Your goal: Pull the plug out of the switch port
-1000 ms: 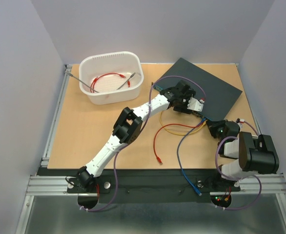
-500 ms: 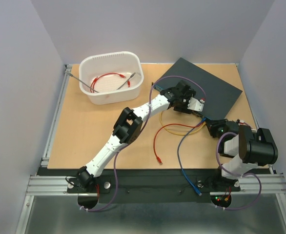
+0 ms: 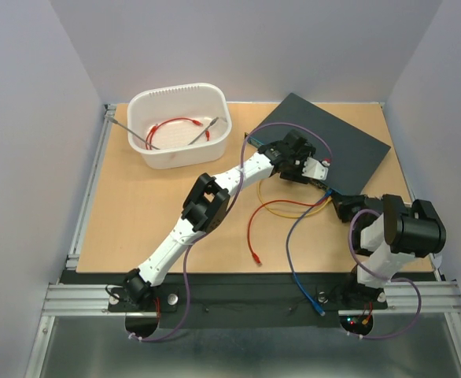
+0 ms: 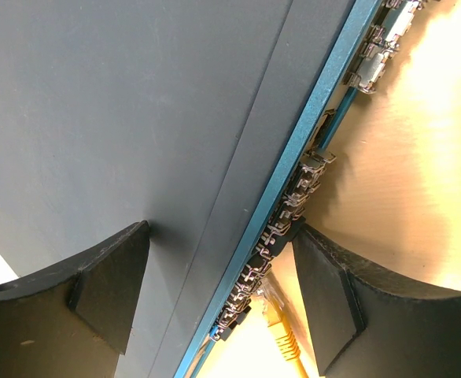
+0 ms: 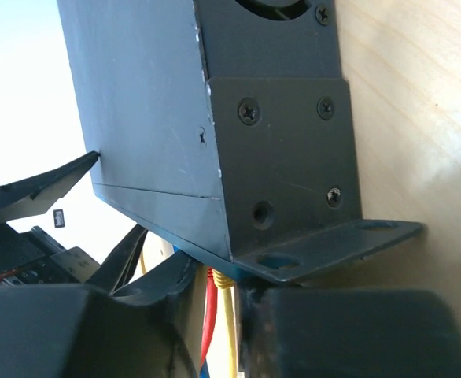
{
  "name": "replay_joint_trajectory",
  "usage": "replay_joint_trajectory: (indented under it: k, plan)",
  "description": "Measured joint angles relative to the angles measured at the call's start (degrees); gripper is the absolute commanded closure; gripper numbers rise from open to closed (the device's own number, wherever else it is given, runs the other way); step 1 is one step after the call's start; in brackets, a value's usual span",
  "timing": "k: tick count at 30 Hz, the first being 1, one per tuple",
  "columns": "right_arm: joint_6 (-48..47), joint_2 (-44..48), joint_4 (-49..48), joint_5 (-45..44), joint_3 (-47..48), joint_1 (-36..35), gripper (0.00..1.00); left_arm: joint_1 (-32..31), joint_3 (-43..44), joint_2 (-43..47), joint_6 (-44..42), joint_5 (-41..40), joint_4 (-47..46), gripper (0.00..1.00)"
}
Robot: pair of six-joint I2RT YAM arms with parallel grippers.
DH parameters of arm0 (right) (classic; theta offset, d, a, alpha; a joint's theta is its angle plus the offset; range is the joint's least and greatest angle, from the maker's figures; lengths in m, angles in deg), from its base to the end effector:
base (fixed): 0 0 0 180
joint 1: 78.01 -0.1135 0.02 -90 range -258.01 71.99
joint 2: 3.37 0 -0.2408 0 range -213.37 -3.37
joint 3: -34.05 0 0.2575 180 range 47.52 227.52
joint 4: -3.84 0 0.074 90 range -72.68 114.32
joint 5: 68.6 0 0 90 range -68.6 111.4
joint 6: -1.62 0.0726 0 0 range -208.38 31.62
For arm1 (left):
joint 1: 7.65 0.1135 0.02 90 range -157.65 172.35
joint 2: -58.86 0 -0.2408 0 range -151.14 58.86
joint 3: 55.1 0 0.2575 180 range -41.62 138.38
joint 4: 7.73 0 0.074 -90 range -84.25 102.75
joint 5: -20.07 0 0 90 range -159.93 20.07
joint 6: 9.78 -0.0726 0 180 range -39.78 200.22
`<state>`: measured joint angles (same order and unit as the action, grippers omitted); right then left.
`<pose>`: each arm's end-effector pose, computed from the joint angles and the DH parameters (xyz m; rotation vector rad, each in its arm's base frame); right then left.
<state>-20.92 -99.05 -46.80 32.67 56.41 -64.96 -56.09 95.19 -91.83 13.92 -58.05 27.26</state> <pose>0.2484 -0.0430 0.0505 1.2190 1.6476 0.8021 0.3906 -0.4631 0.1456 1.8909 1.0722 -0.0492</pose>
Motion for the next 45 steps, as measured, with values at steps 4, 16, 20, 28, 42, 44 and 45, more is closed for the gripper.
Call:
replay_joint_trajectory:
  k: [4, 16, 20, 28, 42, 44, 45]
  plan:
    - [0.28, -1.88, -3.41, 0.04, -0.42, 0.02, 0.92, 0.00, -0.09, 0.00, 0.07, 0.04, -0.09, 0.18]
    - [0.55, -5.31, -9.94, -0.07, -1.57, 0.07, 1.00, 0.00, -0.09, 0.00, 0.11, 0.09, -0.13, 0.18]
    - [1.66, -6.03, -10.62, 0.66, -1.64, 0.68, 0.64, 0.00, -0.13, 0.00, 0.15, 0.11, -0.22, 0.18]
    - [5.29, -7.82, -13.66, 3.87, -2.21, 4.59, 0.54, -0.24, -0.35, -0.11, 1.51, 1.05, -2.08, 0.18]
    - [15.30, -20.06, -25.44, 7.82, -2.21, 5.97, 0.55, -0.24, -0.35, -0.31, 2.29, 1.49, -2.91, 0.19]
    - [14.64, -18.60, -24.90, 5.95, -3.06, 5.75, 0.45, -0.24, -0.35, -0.31, 2.29, 1.57, -2.89, 0.19]
    - [14.45, -17.38, -24.59, 4.98, -3.85, 5.75, 0.44, -0.24, -0.35, -0.31, 2.32, 1.60, -2.89, 0.19]
